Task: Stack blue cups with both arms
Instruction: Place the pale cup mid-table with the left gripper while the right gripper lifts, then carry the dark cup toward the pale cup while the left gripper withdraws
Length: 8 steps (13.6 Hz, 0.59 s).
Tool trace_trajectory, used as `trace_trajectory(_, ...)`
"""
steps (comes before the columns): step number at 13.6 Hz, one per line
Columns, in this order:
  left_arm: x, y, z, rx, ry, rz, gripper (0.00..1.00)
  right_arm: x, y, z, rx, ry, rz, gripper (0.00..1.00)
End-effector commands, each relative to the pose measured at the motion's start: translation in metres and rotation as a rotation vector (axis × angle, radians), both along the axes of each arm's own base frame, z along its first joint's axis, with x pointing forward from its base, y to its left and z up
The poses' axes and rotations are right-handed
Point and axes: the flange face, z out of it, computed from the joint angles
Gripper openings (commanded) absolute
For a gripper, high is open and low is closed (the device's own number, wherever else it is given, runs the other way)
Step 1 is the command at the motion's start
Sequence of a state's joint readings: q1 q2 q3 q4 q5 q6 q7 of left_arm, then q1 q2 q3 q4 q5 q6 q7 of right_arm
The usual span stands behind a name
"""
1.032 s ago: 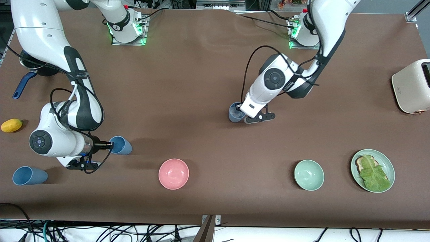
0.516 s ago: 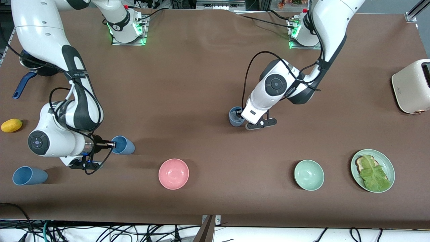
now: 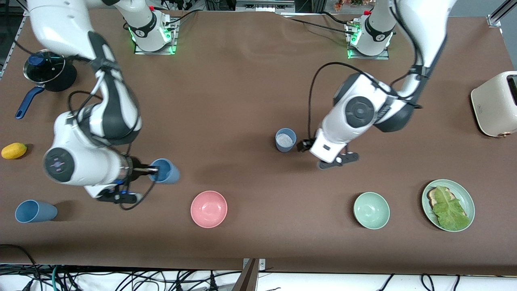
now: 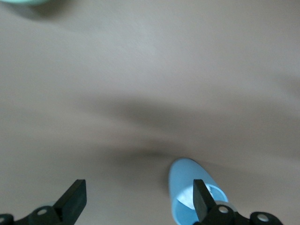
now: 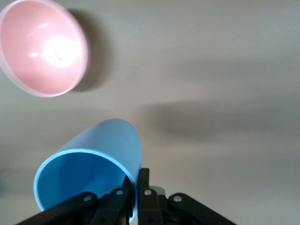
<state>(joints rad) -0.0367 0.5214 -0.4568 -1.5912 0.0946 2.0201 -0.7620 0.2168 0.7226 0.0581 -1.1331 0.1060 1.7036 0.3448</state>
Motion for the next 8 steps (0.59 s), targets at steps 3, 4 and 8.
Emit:
trace_trajectory(3, 0.03, 0.114, 0.016, 0.01, 0.015, -0.071, 1.0, -0.06, 0.165, 0.032, -0.053, -0.006, -0.179, 0.0)
trace_trajectory(4, 0.035, 0.144, 0.015, 0.019, 0.023, -0.077, 1.0, -0.077, 0.199, 0.038, -0.054, -0.019, -0.212, 0.0)
trace_trajectory(8, 0.045, 0.235, 0.042, 0.019, 0.049, -0.091, 1.0, -0.121, 0.275, 0.048, -0.034, -0.053, -0.366, 0.0)
